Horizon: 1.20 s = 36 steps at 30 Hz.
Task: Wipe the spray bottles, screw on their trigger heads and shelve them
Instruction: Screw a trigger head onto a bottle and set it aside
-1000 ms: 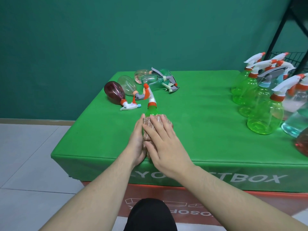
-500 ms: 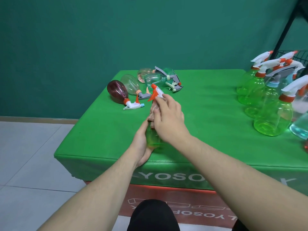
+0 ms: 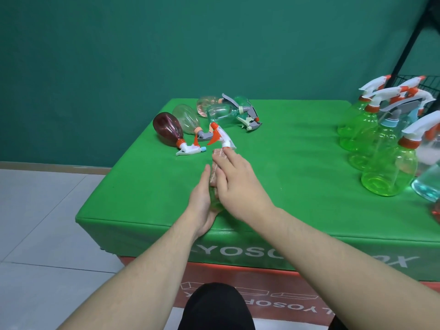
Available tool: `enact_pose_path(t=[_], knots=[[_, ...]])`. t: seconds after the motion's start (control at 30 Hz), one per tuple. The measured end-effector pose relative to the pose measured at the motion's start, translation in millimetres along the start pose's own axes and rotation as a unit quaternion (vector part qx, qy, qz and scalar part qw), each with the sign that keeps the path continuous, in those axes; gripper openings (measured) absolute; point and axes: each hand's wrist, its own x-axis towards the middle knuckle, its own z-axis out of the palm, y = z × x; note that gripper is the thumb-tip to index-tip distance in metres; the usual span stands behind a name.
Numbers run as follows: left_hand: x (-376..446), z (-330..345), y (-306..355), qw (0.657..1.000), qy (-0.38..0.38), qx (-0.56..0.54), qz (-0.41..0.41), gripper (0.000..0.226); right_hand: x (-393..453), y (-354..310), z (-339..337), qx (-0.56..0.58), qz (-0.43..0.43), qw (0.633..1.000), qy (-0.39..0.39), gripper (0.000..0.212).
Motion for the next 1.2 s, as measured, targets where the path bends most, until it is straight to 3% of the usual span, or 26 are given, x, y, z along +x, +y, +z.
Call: enact_pose_path(t=[0.13,0.43,0.6,0.77,0.93,1.2], knots=[[-1.0,-0.1,-1.4,1.000,0.001,0.012,0.003,0.051,-26.4,6.9,7.9,-0.065,-0.085,0.993,0.045,0.048],[1.9,-4.1,-1.4,0.999,-0.025,-0.017,-0.029,0.071,-55.9,16.6,19.8,-0.082,-0.106,0.991,0.028,0.043],[6.9,-4.6,-7.0,1.000,-0.021,-0.023,0.000,0.104,-58.1,18.7,19.7,-0.068,-0.094,0.992,0.039,0.041],[12.6,-11.0,-9.8,0.998,-0.037,-0.045,0.003,0.099,-57.2,8.7,21.4,-0.048,-0.068,0.995,0.054,0.043],[6.5,-9.2,-6.3,0.999,-0.047,-0.019,0.003,0.054,-41.6,1.3,17.6,-0.059,-0.049,0.995,0.059,0.045],[6.5,-9.2,-2.5,0.997,-0.051,-0.061,0.001,0.038,4.5,-3.6,7.8,-0.033,-0.021,0.999,0.018,0.051]])
